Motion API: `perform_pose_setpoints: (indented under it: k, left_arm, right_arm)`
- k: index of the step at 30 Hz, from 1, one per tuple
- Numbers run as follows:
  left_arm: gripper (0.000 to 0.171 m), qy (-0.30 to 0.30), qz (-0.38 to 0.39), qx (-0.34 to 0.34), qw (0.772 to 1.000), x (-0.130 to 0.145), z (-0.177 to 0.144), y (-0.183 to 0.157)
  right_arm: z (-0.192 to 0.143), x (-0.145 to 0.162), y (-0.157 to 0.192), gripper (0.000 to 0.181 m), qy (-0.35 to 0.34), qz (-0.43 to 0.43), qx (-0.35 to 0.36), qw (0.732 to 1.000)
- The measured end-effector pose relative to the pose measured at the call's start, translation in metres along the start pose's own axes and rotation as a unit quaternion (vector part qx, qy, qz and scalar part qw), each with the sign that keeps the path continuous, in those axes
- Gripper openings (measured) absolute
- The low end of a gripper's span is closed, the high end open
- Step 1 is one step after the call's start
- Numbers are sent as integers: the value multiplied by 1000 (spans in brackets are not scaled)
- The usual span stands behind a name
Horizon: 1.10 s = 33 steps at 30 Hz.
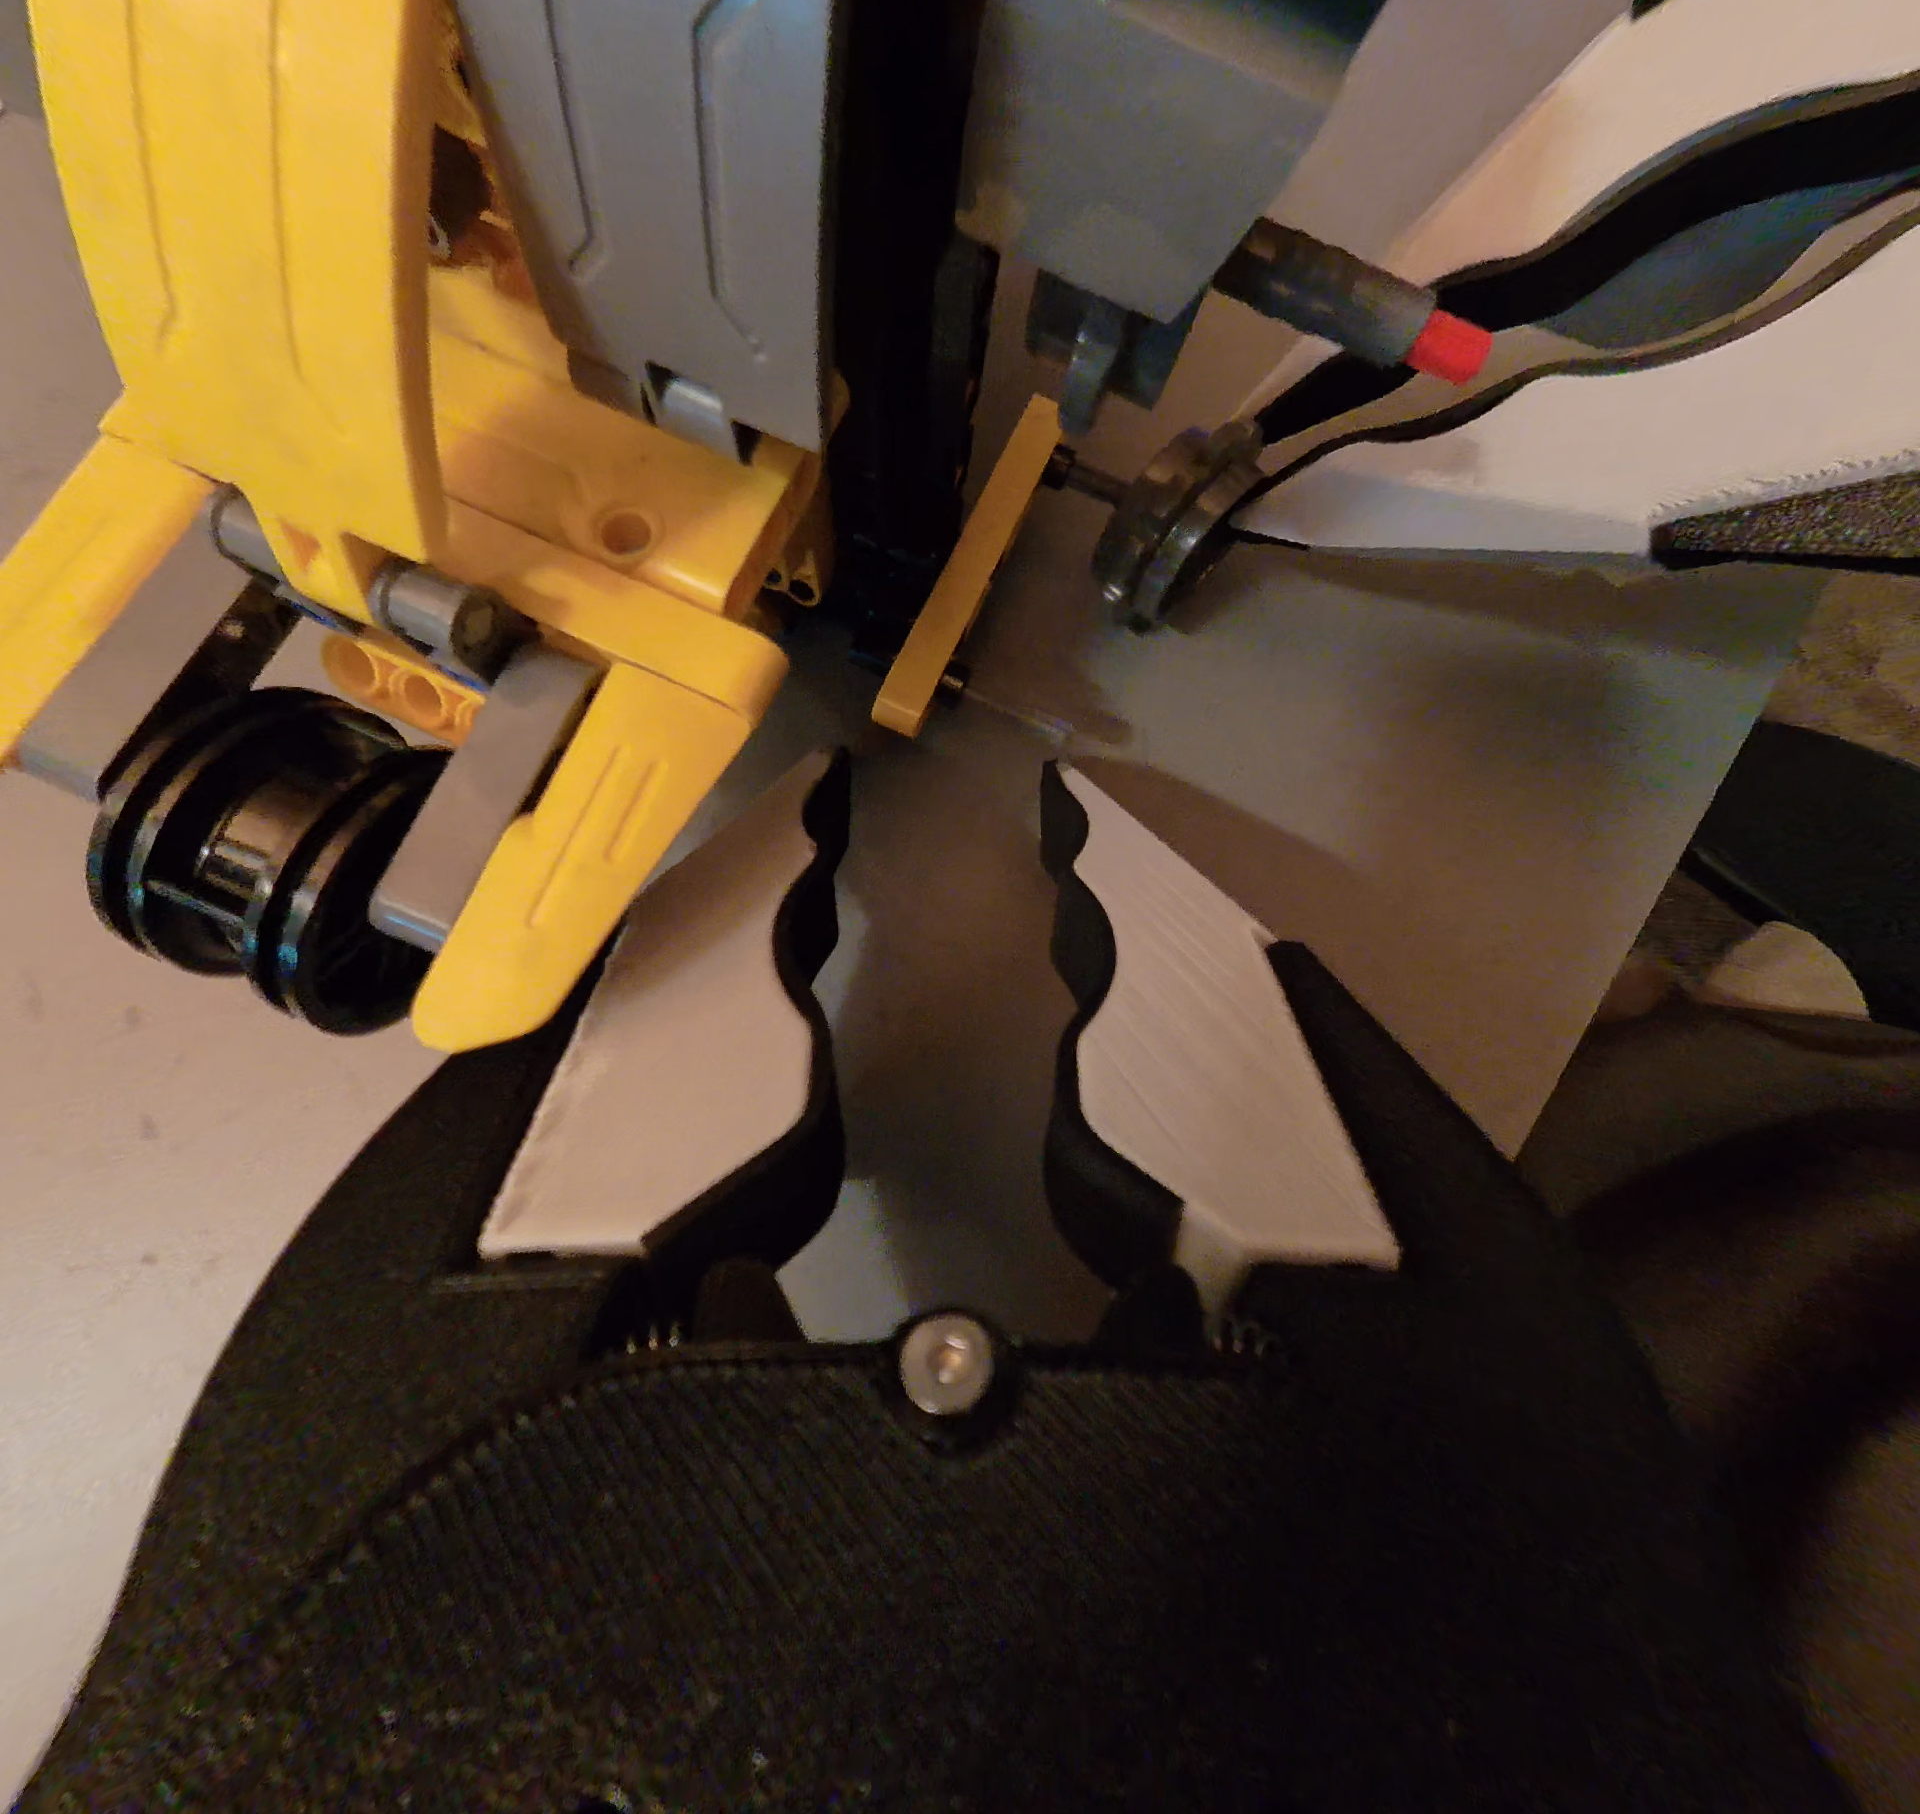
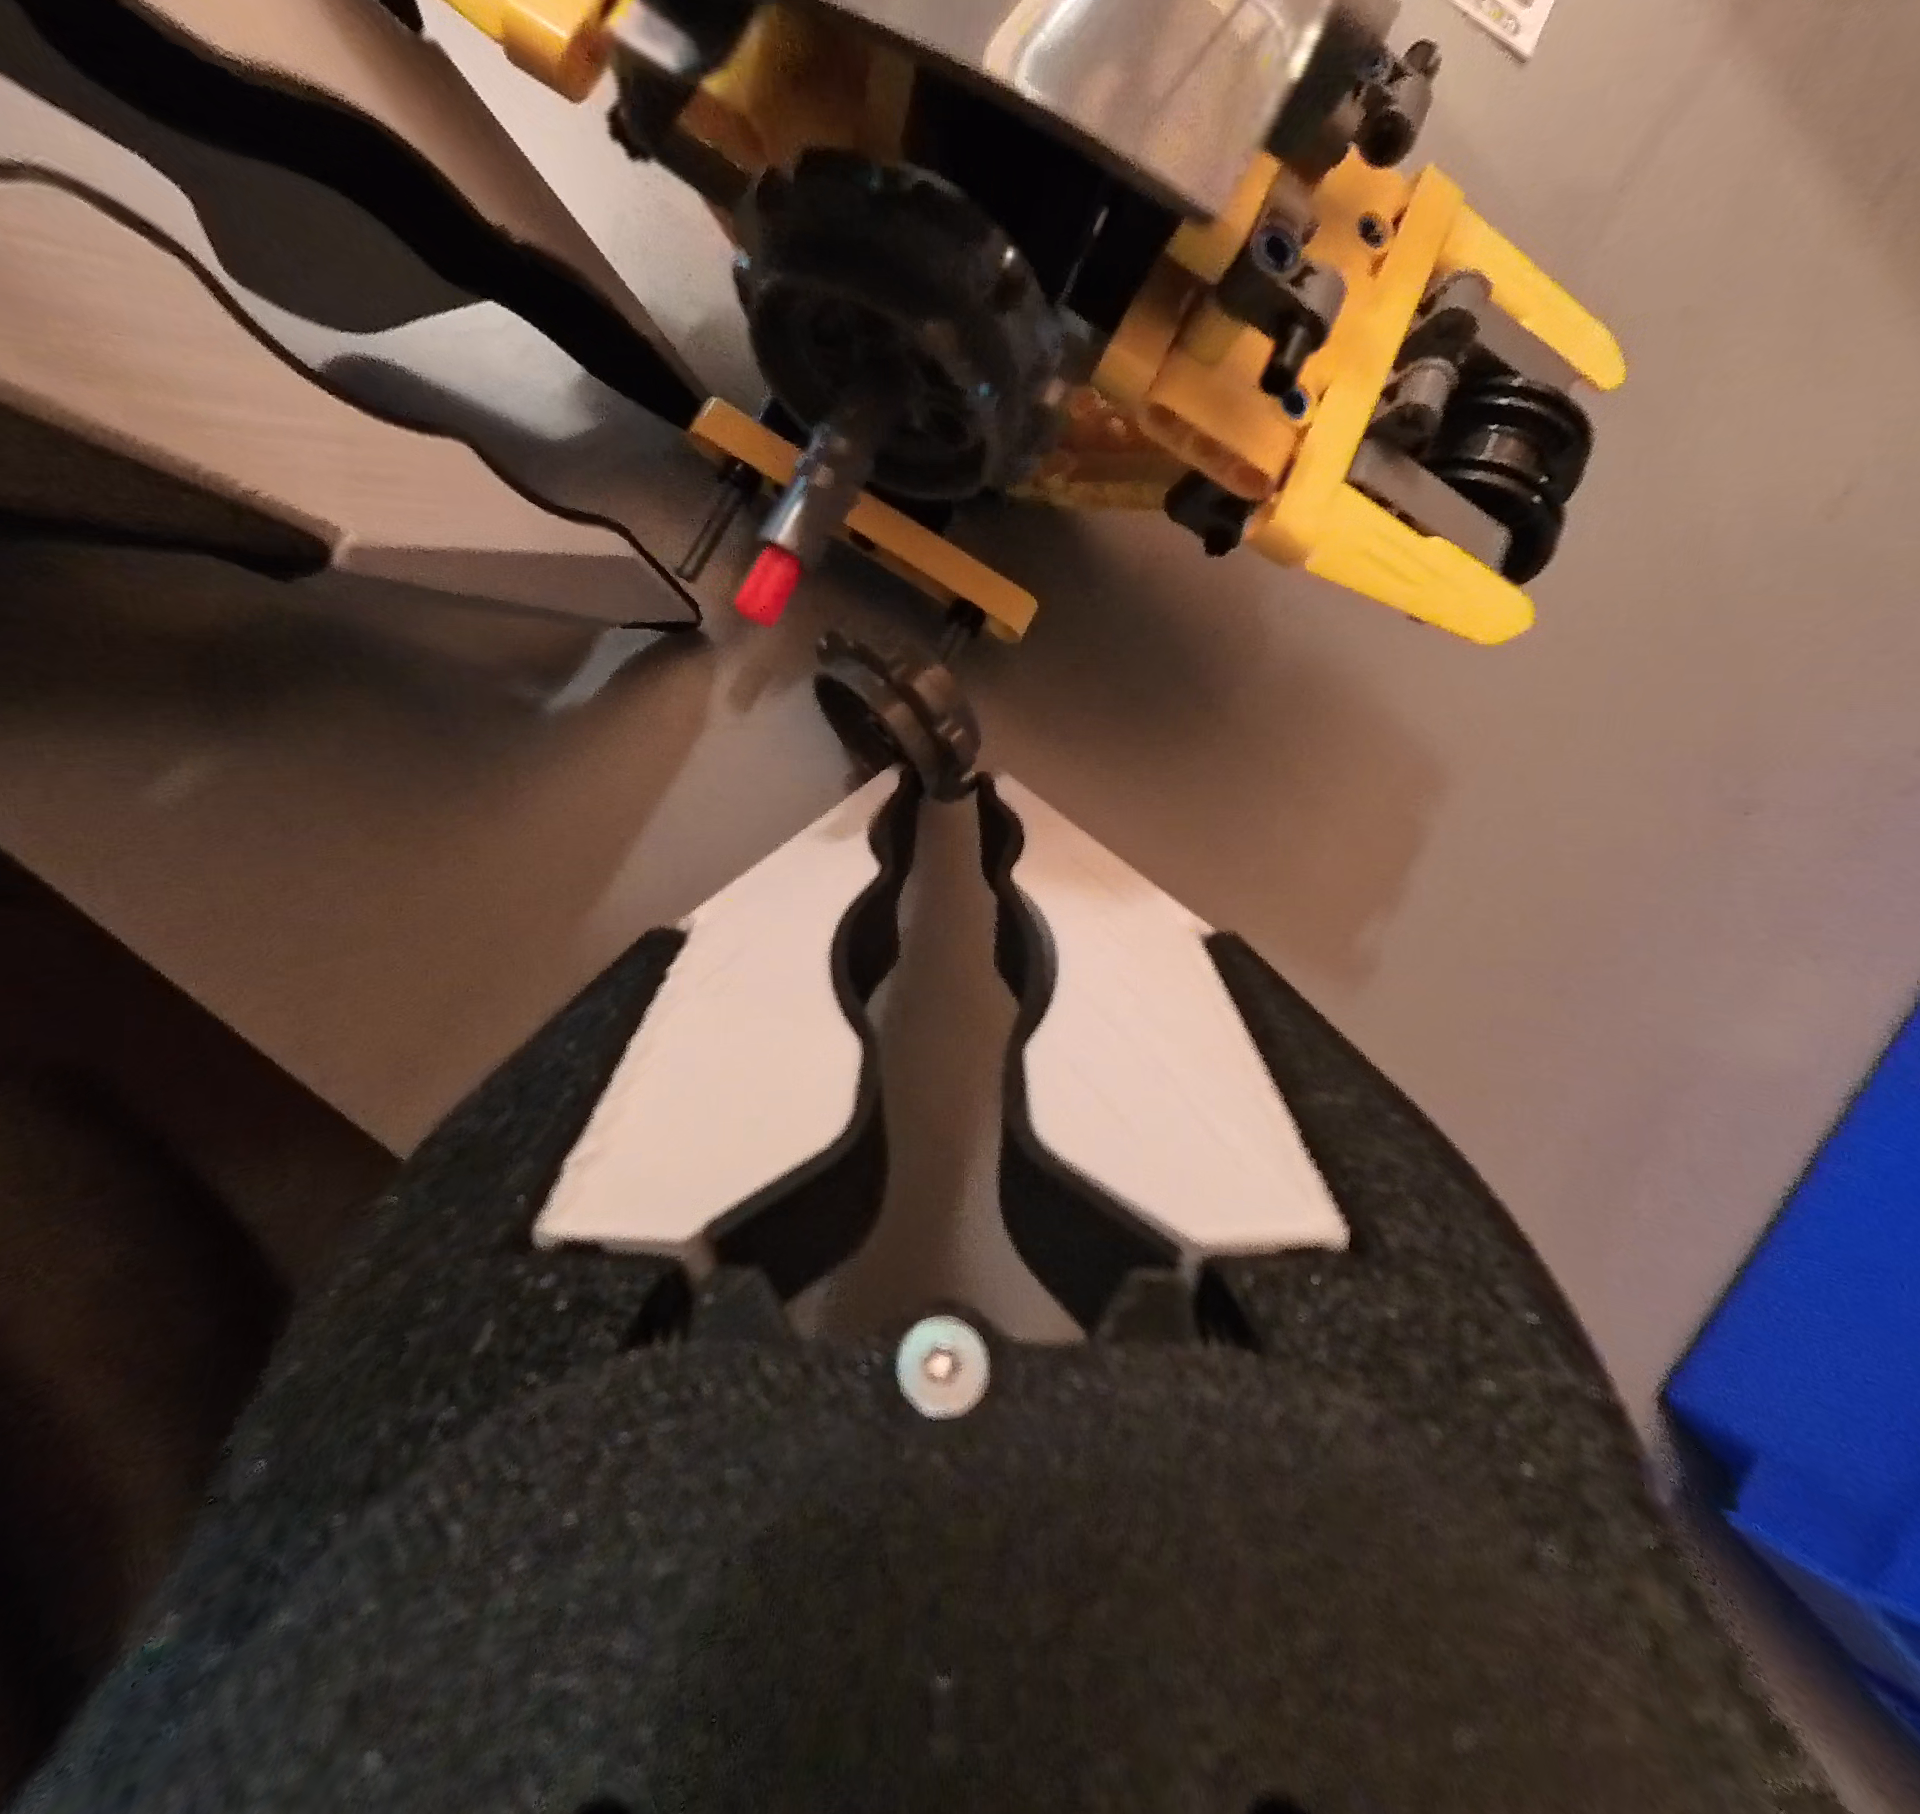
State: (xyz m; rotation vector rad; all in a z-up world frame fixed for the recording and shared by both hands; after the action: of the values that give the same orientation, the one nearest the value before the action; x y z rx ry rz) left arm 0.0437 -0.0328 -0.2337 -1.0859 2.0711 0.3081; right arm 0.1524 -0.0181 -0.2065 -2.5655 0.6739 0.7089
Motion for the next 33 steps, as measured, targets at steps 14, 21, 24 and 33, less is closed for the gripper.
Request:
perform_pose_setpoints:
  k: [14,21,24,33]
  left_arm:
    - [36,-1,-7,4,1000,0,0,1]
    - [34,-2,-11,5,1000,-1,-1,2]
    - [34,-2,-11,3,1000,-1,-1,2]
    - [34,-3,-12,4,1000,-1,-1,2]
  right_arm:
    - [5,-3,-10,11,7,-160,46,986]
    - [7,-5,-13,11,-5,-248,44,968]
    - [6,-7,-13,11,-11,-253,16,967]
    - [10,-8,-17,11,-22,-300,6,954]
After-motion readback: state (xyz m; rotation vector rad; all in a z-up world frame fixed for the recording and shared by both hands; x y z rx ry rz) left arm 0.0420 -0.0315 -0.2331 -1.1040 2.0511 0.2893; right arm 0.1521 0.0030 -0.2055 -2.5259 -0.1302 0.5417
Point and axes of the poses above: each gripper's, where its closed fingertips meet, z out along the fingers, x out of its underside, y = z × x across the jaws, the point moved 5 cm from there along -z, back along the fingers, and after that the axes turned 1 degree about -z, right-handed, at the moved point
